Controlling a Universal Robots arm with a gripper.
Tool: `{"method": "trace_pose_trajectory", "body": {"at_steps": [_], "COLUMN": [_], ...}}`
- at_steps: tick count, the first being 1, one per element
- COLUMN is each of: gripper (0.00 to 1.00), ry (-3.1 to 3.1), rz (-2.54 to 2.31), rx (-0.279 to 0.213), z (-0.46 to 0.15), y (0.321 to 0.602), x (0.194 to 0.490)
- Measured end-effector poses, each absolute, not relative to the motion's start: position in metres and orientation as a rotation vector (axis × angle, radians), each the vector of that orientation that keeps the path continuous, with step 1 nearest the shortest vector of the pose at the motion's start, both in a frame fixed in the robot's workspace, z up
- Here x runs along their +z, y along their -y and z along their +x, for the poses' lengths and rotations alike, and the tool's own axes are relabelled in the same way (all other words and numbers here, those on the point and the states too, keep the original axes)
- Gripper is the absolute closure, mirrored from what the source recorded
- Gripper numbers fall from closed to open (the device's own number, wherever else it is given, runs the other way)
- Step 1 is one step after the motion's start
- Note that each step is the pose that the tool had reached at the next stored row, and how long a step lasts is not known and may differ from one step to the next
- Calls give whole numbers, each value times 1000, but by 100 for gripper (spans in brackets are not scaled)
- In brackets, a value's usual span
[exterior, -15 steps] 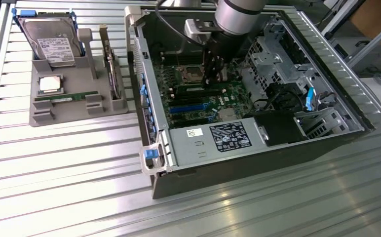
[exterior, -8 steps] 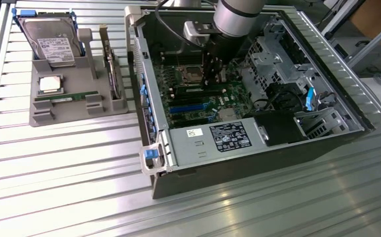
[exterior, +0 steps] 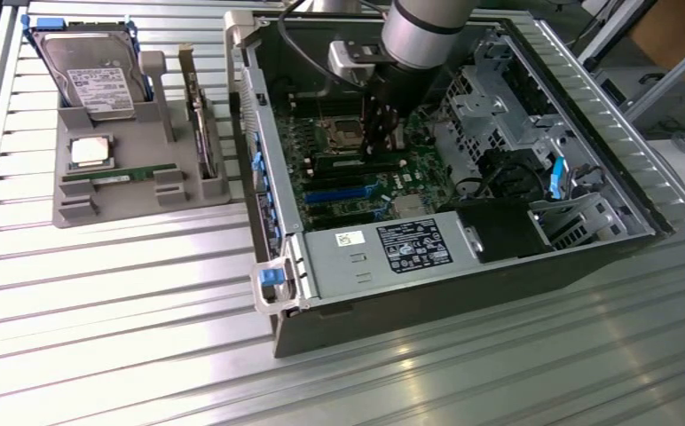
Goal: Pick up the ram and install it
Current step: 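Insert the ram into the slot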
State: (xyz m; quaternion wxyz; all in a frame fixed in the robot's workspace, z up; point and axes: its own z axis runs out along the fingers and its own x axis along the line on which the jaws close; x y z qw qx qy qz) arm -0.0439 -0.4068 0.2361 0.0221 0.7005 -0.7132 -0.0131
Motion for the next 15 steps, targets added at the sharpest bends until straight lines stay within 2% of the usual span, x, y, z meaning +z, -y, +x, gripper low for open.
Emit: {"method": "trace_pose_trajectory", "body": {"at_steps": [15], "gripper": [88], "ry": [2187], "rz": [2193], "rx": [-40], "z": [-42], "y": [406], "x": [236]}}
